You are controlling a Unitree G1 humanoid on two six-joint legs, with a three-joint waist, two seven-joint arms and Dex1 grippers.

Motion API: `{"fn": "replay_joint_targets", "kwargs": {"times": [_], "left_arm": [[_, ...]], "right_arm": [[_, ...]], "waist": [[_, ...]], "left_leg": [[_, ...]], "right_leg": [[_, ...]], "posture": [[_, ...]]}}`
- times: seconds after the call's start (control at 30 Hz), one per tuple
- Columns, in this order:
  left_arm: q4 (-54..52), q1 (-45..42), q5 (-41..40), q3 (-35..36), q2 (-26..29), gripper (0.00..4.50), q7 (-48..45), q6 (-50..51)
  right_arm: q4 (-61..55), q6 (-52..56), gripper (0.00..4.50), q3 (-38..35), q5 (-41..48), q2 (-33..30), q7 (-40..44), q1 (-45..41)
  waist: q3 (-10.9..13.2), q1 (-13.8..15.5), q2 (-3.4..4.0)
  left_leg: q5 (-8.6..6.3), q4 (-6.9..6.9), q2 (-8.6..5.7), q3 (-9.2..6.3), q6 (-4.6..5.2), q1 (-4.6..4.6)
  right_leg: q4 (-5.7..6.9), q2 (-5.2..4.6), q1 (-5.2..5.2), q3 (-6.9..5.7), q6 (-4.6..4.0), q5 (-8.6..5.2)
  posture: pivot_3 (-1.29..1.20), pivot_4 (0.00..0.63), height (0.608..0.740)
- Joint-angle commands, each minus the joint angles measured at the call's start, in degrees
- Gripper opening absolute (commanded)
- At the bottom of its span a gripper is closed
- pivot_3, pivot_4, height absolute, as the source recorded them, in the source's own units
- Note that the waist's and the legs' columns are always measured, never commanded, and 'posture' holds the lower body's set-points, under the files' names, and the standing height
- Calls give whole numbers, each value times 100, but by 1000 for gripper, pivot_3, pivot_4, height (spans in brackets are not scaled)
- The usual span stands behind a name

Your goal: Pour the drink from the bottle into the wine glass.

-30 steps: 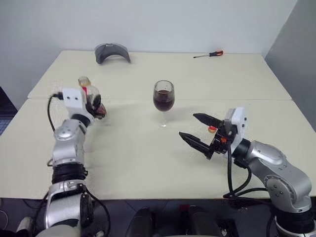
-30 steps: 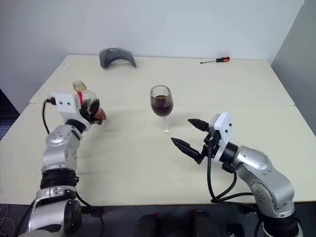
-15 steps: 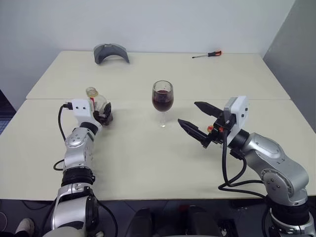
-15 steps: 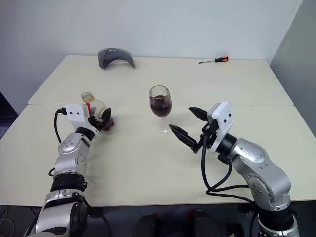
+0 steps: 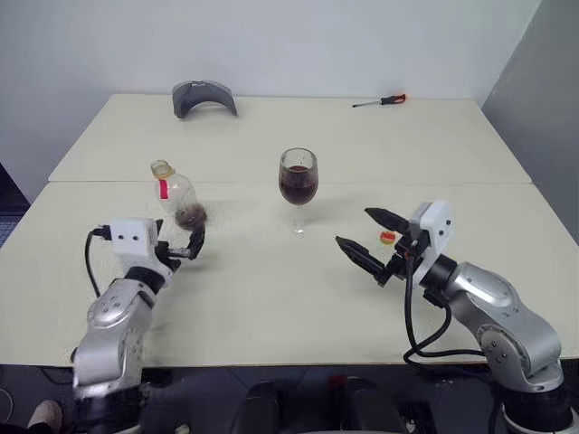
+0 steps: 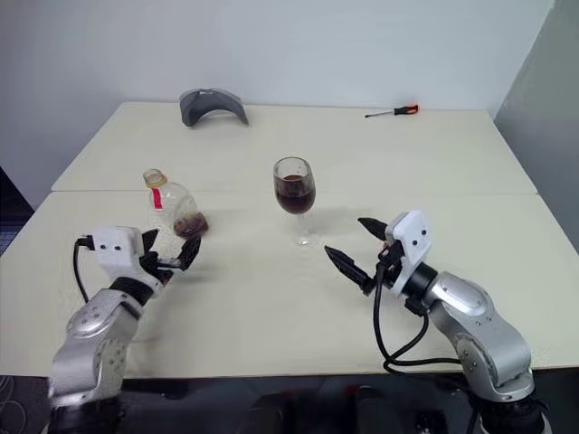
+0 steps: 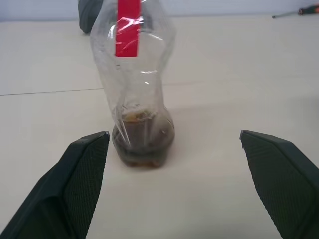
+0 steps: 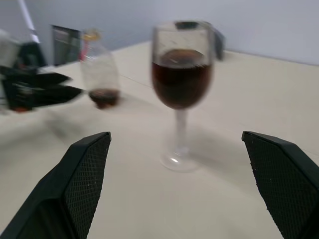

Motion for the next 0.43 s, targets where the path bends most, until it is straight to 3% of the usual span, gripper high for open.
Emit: {"fn": "replay_joint_targets", "kwargs": {"times": [0.03,0.13,0.27,0.43], "left_arm": [[-1225,303,-13,54,27,4486,430,756],[-1653,435,168,-192,-62,4486,719,1116],[-2120,704,346,-677,-578,4486,1191,1379],[-2286,859,321,-732,-814,4486,1251,1441]], "right_arm": [[54,-124,4500,-328,-690,67,-779,215],[59,70,4500,-413,-917,327,-1270,311],[-180,379,4500,-538,-1003,903,-1906,704],[-465,543,4500,-498,-1123,1218,-2228,1066]], "waist": [[-2,38,2],[-6,56,10],[-18,62,15],[-19,95,19]], "left_leg": [[0,-4,-1,0,0,-1],[0,-4,-1,1,0,2],[0,-6,-1,6,0,3],[-1,-13,0,8,1,5]], "right_leg": [[-4,0,0,0,0,0],[0,1,1,0,-1,0],[-4,3,2,7,0,0],[-7,4,1,9,-1,0]], "posture": [[0,150,740],[0,150,740],[0,150,740],[0,150,740]]}}
